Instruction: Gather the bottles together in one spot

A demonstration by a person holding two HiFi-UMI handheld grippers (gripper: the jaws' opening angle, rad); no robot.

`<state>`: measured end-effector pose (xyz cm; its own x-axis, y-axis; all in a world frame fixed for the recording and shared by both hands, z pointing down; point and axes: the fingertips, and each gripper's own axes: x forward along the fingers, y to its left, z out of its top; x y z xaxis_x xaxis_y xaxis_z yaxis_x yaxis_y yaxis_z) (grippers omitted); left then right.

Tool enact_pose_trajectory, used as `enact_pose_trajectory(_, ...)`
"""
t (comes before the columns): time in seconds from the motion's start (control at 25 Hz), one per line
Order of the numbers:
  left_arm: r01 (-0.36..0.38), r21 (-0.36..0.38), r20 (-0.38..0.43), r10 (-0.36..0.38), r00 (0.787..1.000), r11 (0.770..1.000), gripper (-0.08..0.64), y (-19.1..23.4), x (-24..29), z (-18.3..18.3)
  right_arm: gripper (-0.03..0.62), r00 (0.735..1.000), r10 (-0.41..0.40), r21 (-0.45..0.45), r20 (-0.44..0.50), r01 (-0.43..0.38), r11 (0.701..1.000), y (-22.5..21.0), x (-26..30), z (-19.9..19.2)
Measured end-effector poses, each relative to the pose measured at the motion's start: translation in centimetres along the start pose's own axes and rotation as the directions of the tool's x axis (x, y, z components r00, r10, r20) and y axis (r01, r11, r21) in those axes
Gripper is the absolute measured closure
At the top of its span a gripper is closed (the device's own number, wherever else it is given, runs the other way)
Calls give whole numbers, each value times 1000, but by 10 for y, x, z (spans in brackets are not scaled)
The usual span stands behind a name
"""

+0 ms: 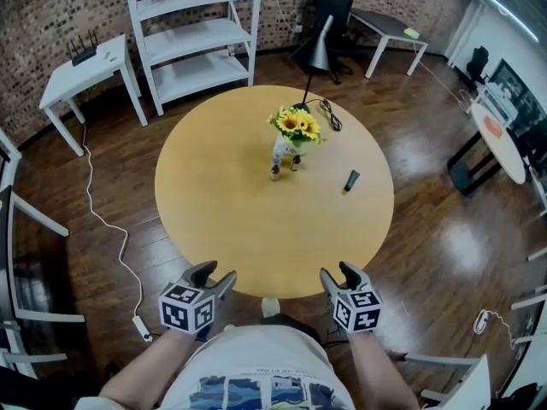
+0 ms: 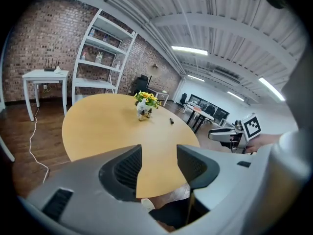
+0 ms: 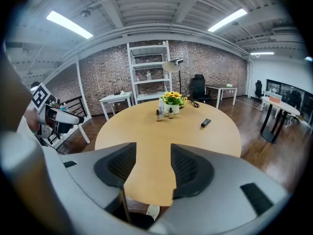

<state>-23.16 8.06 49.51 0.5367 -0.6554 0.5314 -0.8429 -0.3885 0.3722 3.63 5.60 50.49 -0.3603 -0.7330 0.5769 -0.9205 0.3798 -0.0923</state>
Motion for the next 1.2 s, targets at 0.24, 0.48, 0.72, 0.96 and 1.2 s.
enact_pose_trajectory(0.24,-77,-23,-22,76,997,997,337,12,38,20,347,999,-40,20,-9,40,999,-78,52,26)
enact_pose_trajectory(0.48,-125,-25,-51,124,991,992,338,9,72,40,347,995,-100,102,-31,102,989,-168,111,48)
enact_pose_trajectory(0.72,-181,-23,-94,178,979,983,339,14,105,53,347,990,-119,130,-72,128,983,-235,184,60)
enact_pose_trajectory(0.96,-213,-35,-125,207,970,976,339,17,134,66,347,982,-146,149,-123,164,975,-286,258,67)
enact_pose_trajectory(1.2,-233,-26,-144,227,963,972,339,17,148,76,346,959,-202,187,-200,240,953,-324,317,60)
